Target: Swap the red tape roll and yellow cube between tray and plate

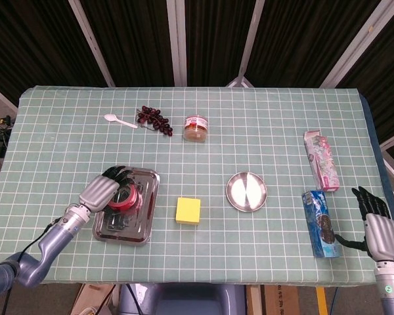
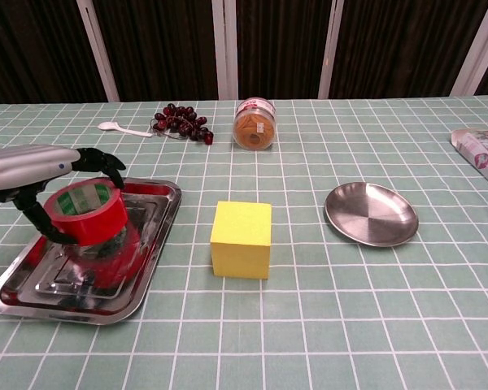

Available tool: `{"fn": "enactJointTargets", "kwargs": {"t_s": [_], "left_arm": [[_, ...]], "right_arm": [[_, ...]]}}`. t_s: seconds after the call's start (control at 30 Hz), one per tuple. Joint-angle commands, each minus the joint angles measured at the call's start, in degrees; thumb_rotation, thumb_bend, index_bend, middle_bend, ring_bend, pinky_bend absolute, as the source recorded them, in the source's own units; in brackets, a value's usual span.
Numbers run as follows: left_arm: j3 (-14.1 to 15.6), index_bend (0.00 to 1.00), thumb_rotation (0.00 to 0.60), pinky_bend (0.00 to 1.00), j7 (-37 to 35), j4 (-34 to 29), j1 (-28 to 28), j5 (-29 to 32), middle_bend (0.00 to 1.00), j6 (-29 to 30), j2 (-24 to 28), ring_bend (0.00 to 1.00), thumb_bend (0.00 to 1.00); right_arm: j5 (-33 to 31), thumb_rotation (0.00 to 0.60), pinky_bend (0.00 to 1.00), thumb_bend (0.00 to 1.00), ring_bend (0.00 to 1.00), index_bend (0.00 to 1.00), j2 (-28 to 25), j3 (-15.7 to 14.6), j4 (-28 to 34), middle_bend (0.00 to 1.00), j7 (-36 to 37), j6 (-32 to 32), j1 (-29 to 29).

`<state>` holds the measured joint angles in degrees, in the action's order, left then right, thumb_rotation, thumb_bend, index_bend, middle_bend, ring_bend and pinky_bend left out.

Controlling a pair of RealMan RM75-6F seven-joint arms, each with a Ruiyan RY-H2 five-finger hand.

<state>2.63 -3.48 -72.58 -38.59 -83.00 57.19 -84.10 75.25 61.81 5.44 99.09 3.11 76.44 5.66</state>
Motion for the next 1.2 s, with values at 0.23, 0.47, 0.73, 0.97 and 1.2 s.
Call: {"fn": "enactJointTargets", "kwargs": {"t_s": [0.23,0.47,0.73,0.97,1.2], "left_arm": [[-2.6,0.26,0.600,0.00,-1.4,-8.2,2.0,-0.3,0.00,5.7,4.2,0.00,0.09],[-2.2,0.23,0.600,0.00,9.0,-19.4,10.0,-3.4,0.00,20.9,10.3,0.00,0.02],[-0.9,0.21,0.600,0.00,6.1,-21.9,13.6,-3.6,0.00,22.3,16.5,0.00,0.00],[1.7,0.21,0.600,0.00,9.5,-22.1,20.6,-2.9,0.00,27.9,18.0,0.00,0.00],[1.2,0.21,0.600,0.00,8.7,-19.2,25.3,2.5,0.00,28.6,15.1,0.00,0.00]], "right_arm": [[2.2,0.600,0.00,0.00,0.00,0.06,-0.7,-0.8,1.0,0.00,-0.6,0.3,0.1],[2.9,0.600,0.00,0.00,0.00,0.06,-2.7,1.0,4.6,0.00,-0.8,-8.1,6.4],[-9.7,0.600,0.00,0.00,0.00,0.06,-3.8,6.5,7.3,0.00,-8.2,-17.1,14.8],[-7.3,0.600,0.00,0.00,0.00,0.06,-4.7,5.9,14.2,0.00,-11.4,-19.3,17.8],[-9.2,0.600,0.00,0.00,0.00,0.06,-0.8,4.6,19.7,0.00,-14.8,-27.5,24.3]]}}
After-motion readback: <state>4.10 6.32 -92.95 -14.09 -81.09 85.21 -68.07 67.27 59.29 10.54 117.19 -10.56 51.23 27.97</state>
